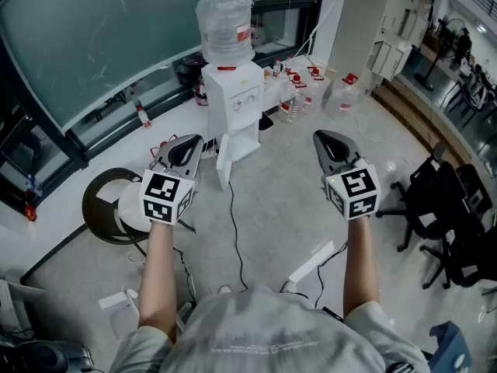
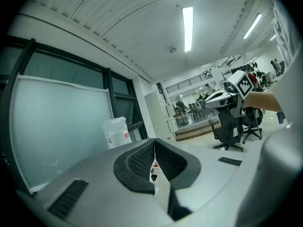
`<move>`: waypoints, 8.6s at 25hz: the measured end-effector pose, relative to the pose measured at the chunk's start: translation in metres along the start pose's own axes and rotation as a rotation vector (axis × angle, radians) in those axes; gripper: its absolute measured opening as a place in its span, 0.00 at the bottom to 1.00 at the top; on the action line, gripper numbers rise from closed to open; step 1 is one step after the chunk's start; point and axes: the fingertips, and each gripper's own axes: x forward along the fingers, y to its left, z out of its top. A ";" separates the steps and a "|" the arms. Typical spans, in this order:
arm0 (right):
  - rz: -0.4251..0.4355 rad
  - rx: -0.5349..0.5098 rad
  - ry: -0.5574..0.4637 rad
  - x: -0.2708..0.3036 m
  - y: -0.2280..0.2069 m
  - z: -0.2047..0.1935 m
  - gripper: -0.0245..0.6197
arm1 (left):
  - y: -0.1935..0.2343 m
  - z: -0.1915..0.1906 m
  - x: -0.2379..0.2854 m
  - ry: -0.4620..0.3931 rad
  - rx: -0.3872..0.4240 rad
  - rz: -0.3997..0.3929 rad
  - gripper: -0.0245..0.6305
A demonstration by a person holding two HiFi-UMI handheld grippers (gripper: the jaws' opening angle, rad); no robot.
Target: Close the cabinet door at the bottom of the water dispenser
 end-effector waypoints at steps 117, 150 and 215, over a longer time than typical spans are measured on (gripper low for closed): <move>0.421 0.300 0.628 0.523 -0.109 -0.738 0.18 | -0.148 -0.789 0.592 0.759 -1.062 0.275 0.40; 0.532 0.212 0.581 0.649 -0.291 -0.823 0.17 | -0.084 -0.799 0.868 0.610 -1.217 0.576 0.29; 0.523 -0.082 -0.095 0.596 -0.281 -0.080 0.08 | 0.243 -0.092 0.488 0.184 -0.150 0.422 0.07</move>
